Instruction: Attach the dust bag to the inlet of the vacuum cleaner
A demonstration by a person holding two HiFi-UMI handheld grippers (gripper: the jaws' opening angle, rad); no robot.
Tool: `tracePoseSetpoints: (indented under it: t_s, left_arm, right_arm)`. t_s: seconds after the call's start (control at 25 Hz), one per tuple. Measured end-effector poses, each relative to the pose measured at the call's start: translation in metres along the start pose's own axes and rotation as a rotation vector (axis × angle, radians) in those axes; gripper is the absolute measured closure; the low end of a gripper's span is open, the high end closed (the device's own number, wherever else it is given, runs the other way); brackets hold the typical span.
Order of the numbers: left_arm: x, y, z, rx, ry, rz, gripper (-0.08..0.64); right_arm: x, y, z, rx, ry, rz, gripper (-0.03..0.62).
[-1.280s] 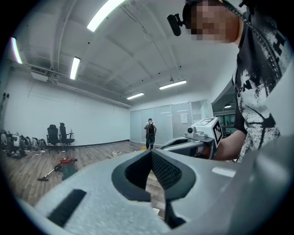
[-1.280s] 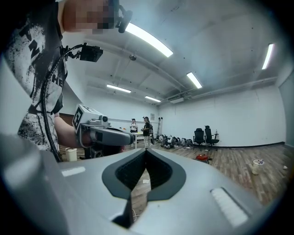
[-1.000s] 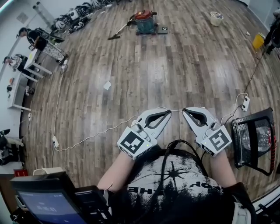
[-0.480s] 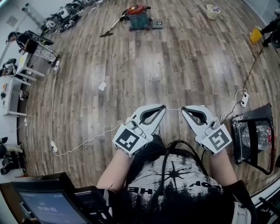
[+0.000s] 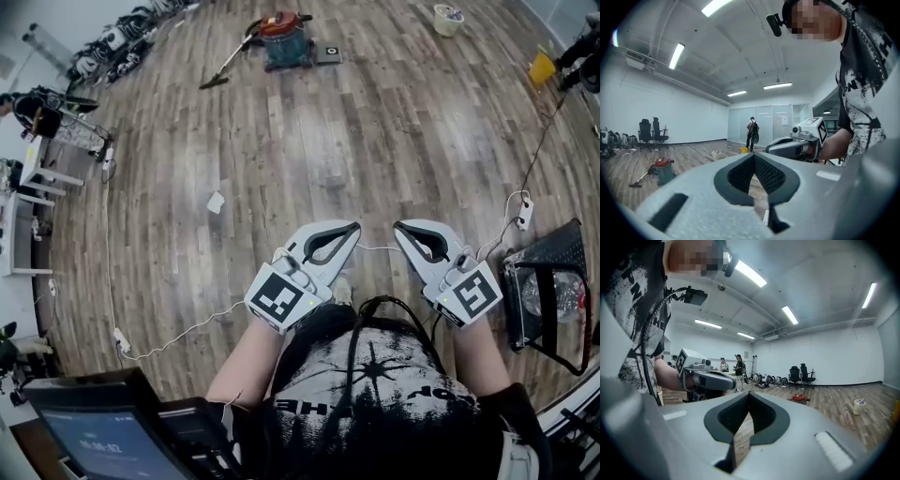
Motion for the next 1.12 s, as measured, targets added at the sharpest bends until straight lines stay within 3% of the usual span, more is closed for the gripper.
tracePoseSetpoints:
  t_s: [0.28,0.72,0.96,1.12]
  left_arm:
    - [0.059,0.019,-0.007,-0.018,0.007,-0.040,0.561]
    - [0.099,0.024,-0.011,-0.044,0.022,-0.063,0.561]
    - [0.121,0.005,-0.012,-0.025,0.047,-0.068,0.561]
    - [0.152,-0.024,-0.011,-0.015,0.016,-0.065,0.561]
  right_arm:
    - [-0.001,-0.063,0.009,0.015,-0.008,-0.010,0.584]
    - [-0.010,-0.101,0.013,0.027,0.006,-0.023,0.584]
    - [-0.037,-0.116,0.015,0.020,-0.005,-0.026,0.584]
    - [-0.076,-0.137,0.008,0.015,-0.013,-0.014,0.584]
Point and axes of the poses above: the fingertips, and each gripper's own axes: y backward along the fingers, x to its left, z out of its top, the point moved 6 cm from there along y, backward along the fingers, and after that the axes turned 12 degrees about -z, right-handed, at the moved point
